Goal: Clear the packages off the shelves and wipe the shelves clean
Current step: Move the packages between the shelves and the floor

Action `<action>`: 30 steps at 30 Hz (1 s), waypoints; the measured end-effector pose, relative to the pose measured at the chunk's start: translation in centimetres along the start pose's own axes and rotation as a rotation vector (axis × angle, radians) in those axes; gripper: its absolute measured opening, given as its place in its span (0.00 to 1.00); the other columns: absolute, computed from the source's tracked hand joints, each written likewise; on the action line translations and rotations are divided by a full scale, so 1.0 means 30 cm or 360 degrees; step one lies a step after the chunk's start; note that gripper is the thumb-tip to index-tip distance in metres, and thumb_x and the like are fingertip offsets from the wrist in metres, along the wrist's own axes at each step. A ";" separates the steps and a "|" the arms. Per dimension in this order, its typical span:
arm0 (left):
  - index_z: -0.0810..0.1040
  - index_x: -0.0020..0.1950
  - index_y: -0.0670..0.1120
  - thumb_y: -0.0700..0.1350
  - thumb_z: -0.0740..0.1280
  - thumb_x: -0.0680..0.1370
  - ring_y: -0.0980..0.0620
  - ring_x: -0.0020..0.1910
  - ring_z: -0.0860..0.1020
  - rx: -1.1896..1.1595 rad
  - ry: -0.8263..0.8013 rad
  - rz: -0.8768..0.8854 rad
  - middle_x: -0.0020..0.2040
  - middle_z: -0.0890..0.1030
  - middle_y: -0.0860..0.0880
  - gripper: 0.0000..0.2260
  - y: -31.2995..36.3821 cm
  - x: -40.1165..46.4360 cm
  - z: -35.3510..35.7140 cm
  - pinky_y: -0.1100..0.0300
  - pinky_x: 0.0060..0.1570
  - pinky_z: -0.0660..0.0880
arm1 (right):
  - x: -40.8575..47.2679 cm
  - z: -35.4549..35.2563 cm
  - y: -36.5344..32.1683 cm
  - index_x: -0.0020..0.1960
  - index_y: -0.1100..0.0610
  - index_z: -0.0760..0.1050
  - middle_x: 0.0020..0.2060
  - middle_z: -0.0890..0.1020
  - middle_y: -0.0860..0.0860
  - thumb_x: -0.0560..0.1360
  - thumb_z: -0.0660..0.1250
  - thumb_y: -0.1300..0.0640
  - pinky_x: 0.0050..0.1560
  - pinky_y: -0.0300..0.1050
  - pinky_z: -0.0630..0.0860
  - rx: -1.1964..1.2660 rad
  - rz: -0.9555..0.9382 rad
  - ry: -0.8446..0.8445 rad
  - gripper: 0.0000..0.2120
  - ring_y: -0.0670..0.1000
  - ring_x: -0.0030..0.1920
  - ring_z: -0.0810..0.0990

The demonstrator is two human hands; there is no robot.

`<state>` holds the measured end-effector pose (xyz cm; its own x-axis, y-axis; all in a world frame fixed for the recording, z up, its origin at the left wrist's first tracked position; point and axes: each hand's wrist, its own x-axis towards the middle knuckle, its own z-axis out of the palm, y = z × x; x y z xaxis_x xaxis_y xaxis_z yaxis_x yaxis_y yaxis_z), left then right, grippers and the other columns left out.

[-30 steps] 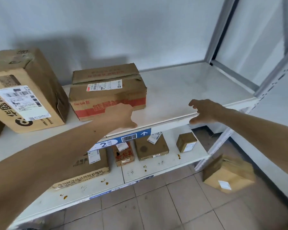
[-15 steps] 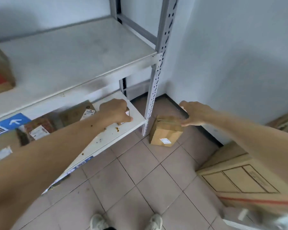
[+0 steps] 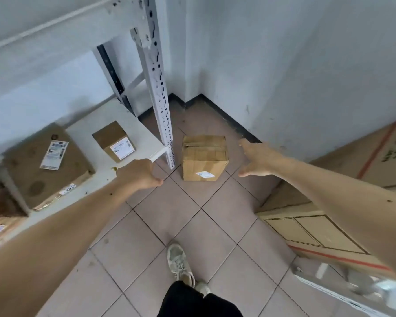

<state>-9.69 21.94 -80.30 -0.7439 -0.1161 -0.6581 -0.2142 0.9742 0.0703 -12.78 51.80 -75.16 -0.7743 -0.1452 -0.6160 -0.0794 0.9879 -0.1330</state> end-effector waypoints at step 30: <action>0.56 0.76 0.51 0.35 0.83 0.60 0.56 0.68 0.70 -0.1535 0.0271 0.0178 0.68 0.72 0.57 0.52 0.189 1.503 1.162 0.64 0.61 0.70 | 1.411 1.132 0.523 0.78 0.50 0.53 0.67 0.73 0.41 0.51 0.87 0.49 0.65 0.40 0.70 0.1168 -0.0090 0.0415 0.65 0.45 0.65 0.72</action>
<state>-22.38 28.95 -135.70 -0.8563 -0.1331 -0.4990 -0.5054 0.4151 0.7565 -25.46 59.31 -129.68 -0.9112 -0.0869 -0.4027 0.2422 0.6776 -0.6944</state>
